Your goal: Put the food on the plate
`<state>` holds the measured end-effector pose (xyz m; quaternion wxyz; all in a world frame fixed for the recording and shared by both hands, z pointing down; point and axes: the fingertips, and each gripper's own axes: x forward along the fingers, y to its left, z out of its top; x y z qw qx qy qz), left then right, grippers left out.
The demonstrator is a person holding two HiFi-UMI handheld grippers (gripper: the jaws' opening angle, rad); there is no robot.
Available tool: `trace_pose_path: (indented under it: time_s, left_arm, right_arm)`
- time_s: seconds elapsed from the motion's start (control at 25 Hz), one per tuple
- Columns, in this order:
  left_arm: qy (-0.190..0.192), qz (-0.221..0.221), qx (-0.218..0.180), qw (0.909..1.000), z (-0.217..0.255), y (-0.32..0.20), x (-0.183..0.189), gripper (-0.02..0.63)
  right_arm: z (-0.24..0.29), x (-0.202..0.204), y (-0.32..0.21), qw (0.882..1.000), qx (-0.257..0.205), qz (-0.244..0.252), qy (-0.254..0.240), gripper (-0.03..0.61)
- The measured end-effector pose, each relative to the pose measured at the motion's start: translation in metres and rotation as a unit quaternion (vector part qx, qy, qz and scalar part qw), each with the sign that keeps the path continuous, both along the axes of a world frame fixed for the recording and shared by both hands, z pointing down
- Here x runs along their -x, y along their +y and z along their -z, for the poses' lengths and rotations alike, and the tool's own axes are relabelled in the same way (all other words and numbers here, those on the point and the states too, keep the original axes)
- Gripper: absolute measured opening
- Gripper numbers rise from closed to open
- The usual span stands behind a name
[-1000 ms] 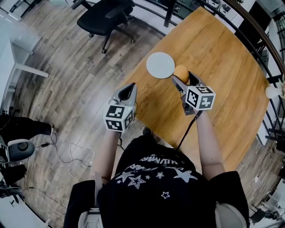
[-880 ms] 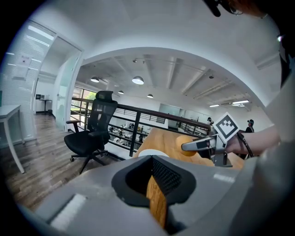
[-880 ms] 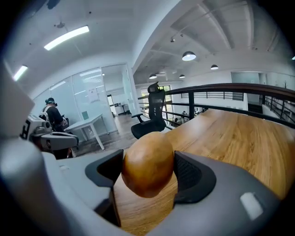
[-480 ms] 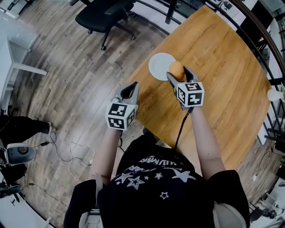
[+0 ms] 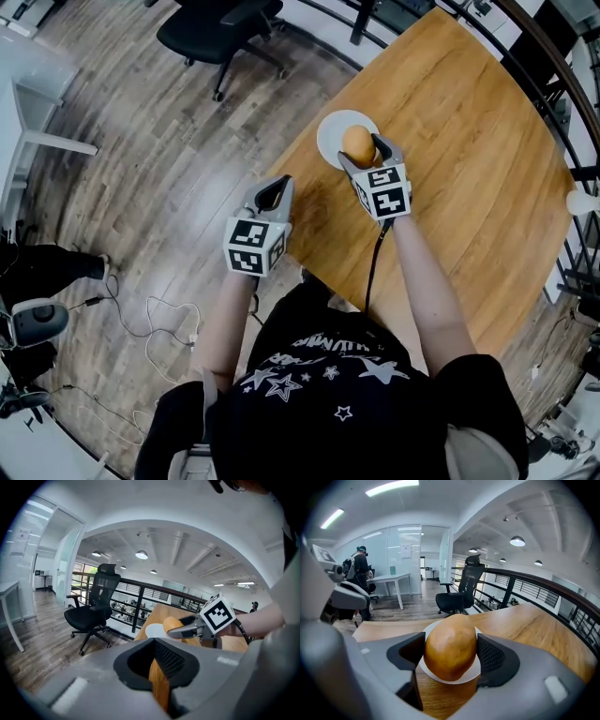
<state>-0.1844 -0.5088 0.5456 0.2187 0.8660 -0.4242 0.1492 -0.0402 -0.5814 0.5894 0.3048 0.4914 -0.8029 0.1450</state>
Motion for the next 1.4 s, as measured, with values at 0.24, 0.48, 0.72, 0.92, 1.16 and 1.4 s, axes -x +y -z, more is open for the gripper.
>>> trace_pose_path:
  time_s: [0.24, 0.48, 0.72, 0.92, 1.16, 1.4]
  left_arm:
    - [0.0, 0.008, 0.003, 1.0, -0.003, -0.001, 0.007, 0.002]
    - [0.0, 0.015, 0.003, 0.9999, -0.004, -0.001, 0.015, 0.002]
    - [-0.001, 0.021, 0.006, 0.9998, -0.005, 0.0, 0.018, 0.002]
    - [0.003, 0.023, 0.004, 0.9997, -0.004, 0.003, 0.017, 0.002]
    - [0.004, 0.027, 0.004, 0.9996, -0.004, 0.004, 0.02, 0.002]
    - [0.006, 0.025, 0.0, 0.9997, 0.0, 0.009, 0.016, 0.002]
  right_arm:
    - [-0.008, 0.007, -0.011, 1.0, 0.001, 0.007, 0.02, 0.348]
    - [-0.018, 0.013, -0.012, 0.999, 0.015, -0.002, 0.029, 0.35]
    - [-0.015, 0.014, -0.016, 0.999, 0.016, -0.018, 0.029, 0.351]
    - [-0.015, 0.013, -0.014, 0.999, 0.016, -0.028, 0.034, 0.368]
    - [-0.015, 0.009, -0.014, 0.999, 0.018, -0.036, 0.027, 0.396]
    - [-0.011, 0.004, -0.007, 0.999, 0.017, -0.04, 0.023, 0.411]
